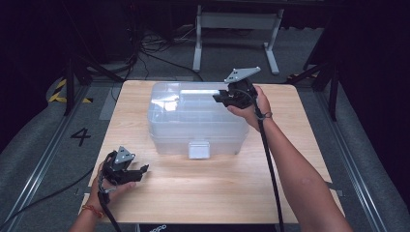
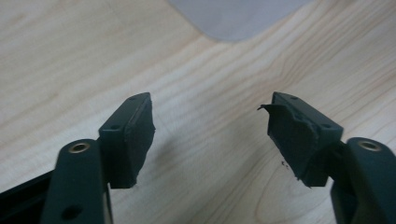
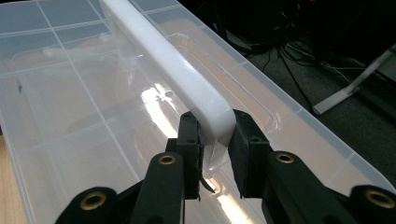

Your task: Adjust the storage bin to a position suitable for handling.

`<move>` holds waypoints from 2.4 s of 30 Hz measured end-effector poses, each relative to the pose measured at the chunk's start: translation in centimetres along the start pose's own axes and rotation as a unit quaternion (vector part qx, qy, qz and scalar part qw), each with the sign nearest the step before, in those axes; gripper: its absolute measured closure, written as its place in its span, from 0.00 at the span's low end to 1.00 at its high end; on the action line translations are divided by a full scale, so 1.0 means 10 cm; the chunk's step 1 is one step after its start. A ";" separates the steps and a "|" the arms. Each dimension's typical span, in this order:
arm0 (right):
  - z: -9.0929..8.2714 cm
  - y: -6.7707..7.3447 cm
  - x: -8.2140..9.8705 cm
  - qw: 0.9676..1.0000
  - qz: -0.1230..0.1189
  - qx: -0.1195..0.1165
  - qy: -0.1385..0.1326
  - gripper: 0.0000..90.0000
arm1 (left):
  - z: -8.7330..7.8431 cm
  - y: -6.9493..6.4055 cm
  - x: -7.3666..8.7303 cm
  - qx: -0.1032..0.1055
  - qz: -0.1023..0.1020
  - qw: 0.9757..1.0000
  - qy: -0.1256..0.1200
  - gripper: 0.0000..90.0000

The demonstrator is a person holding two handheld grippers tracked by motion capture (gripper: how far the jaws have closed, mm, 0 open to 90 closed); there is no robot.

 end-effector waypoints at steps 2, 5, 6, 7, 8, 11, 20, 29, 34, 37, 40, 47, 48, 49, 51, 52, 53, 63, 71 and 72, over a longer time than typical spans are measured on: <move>0.00 -0.01 -0.02 1.000 0.003 0.001 0.002 0.84 | -0.04 0.02 -0.09 -0.002 0.002 1.000 -0.019 0.39; 0.01 -0.03 -0.04 1.000 0.006 0.001 0.008 0.84 | -0.08 0.04 -0.25 -0.002 0.009 0.999 -0.038 0.39; 0.01 -0.03 -0.05 1.000 0.007 0.001 0.011 0.84 | -0.08 0.04 -0.30 -0.004 0.009 0.999 -0.043 0.39; 0.01 -0.03 -0.05 1.000 0.008 0.001 0.013 0.84 | -0.09 0.04 -0.34 -0.005 0.011 0.999 -0.046 0.40; 0.01 -0.03 -0.06 1.000 0.008 0.001 0.013 0.84 | -0.10 0.04 -0.39 -0.005 0.015 0.999 -0.050 0.40; 0.01 -0.04 -0.06 1.000 0.012 0.001 0.013 0.84 | -0.11 0.02 -0.47 0.000 0.006 0.998 -0.062 0.40; 0.02 -0.06 -0.09 1.000 0.018 0.000 0.018 0.83 | -0.11 -0.02 -0.67 -0.001 0.008 0.996 -0.090 0.39; 0.02 -0.07 -0.11 0.999 0.017 0.000 0.029 0.83 | -0.01 -0.07 -0.82 -0.001 0.012 0.995 -0.099 0.47; 0.02 -0.08 -0.12 0.999 0.019 -0.002 0.028 0.83 | 0.03 -0.09 -0.86 -0.002 0.000 0.995 -0.104 0.49; 0.02 -0.09 -0.12 0.999 0.021 -0.002 0.026 0.83 | 0.06 -0.09 -0.89 0.001 -0.003 0.995 -0.102 0.45; 0.02 -0.10 -0.12 0.999 0.026 -0.003 0.026 0.83 | 0.07 -0.08 -0.89 0.002 -0.015 0.994 -0.107 0.47; 0.02 -0.13 -0.14 0.999 0.023 -0.001 0.023 0.82 | 0.06 -0.07 -0.91 0.004 -0.027 0.993 -0.117 0.54; 0.02 -0.13 -0.14 1.000 0.020 -0.001 0.022 0.82 | 0.06 -0.07 -0.92 0.002 -0.027 0.993 -0.116 0.55; 0.02 -0.13 -0.15 1.000 0.020 0.000 0.023 0.82 | 0.06 -0.07 -0.92 0.000 -0.026 0.993 -0.117 0.55; 0.02 -0.12 -0.16 1.000 0.013 0.002 0.027 0.81 | 0.05 -0.06 -0.92 -0.001 -0.026 0.993 -0.112 0.56; 0.02 -0.12 -0.16 1.000 0.007 0.004 0.027 0.80 | 0.05 -0.06 -0.92 -0.001 -0.027 0.993 -0.112 0.56; 0.02 -0.12 -0.16 1.000 0.007 0.004 0.027 0.80 | 0.05 -0.06 -0.92 -0.001 -0.027 0.993 -0.112 0.56; -0.24 -0.17 -0.19 1.000 0.007 0.016 0.002 0.71 | 0.04 -0.05 -0.95 -0.004 -0.021 0.994 -0.108 0.56; -0.63 -0.32 -0.01 0.999 0.021 0.043 -0.012 0.63 | 0.03 -0.05 -0.96 -0.013 -0.007 0.995 -0.104 0.55; -0.68 -0.34 0.02 0.999 0.021 0.047 -0.011 0.62 | 0.03 -0.05 -0.97 -0.015 -0.006 0.995 -0.103 0.55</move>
Point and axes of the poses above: each handheld gripper's, and its own axes: z roughly forward along the jaws, x roughly out of its underside, y roughly to its left, the point moved 5 cm from there along z, roughly forward along the jaws, and after that the axes turned 8 degrees about -y, right-handed, at the moved point
